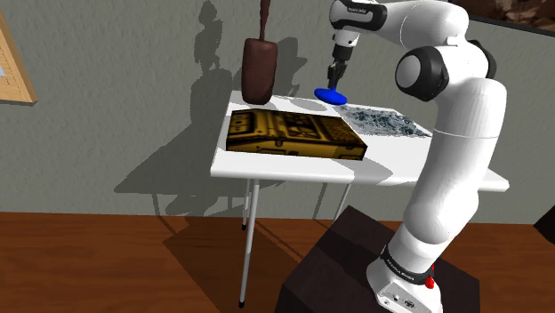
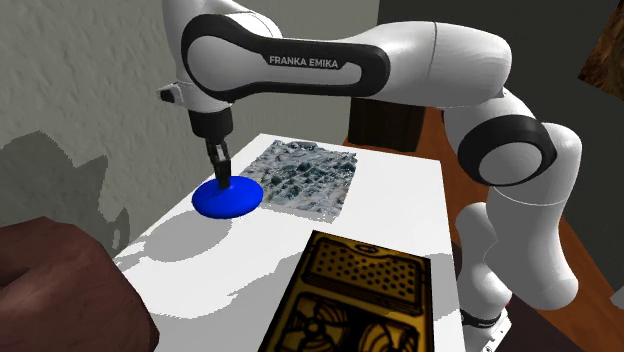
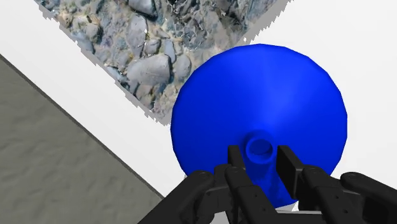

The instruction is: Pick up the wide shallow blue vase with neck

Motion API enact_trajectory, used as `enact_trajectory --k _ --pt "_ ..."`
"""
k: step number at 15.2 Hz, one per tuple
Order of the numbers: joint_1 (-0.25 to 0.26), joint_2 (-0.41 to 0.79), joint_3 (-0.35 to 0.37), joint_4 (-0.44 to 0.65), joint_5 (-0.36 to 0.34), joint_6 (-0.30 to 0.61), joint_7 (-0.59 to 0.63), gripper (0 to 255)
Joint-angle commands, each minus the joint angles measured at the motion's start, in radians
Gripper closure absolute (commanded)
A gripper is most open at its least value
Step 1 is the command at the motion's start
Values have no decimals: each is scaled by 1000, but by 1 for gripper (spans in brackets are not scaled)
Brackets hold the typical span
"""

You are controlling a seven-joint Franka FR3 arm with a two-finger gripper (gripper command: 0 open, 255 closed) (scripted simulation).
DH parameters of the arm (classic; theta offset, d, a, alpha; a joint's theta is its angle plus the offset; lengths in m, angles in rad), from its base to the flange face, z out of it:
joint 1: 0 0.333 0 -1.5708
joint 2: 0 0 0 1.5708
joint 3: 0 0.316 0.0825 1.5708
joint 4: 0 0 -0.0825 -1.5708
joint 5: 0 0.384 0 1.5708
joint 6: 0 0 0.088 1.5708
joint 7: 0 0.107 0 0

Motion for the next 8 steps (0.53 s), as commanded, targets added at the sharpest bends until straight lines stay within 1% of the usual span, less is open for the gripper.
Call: enact_trajectory --k 1,6,8 --pt "-7 12 -1 44 6 -32 -3 255" --pt "-28 57 -4 176 26 -123 -9 255" --pt "-29 58 -4 181 26 -126 -10 255"
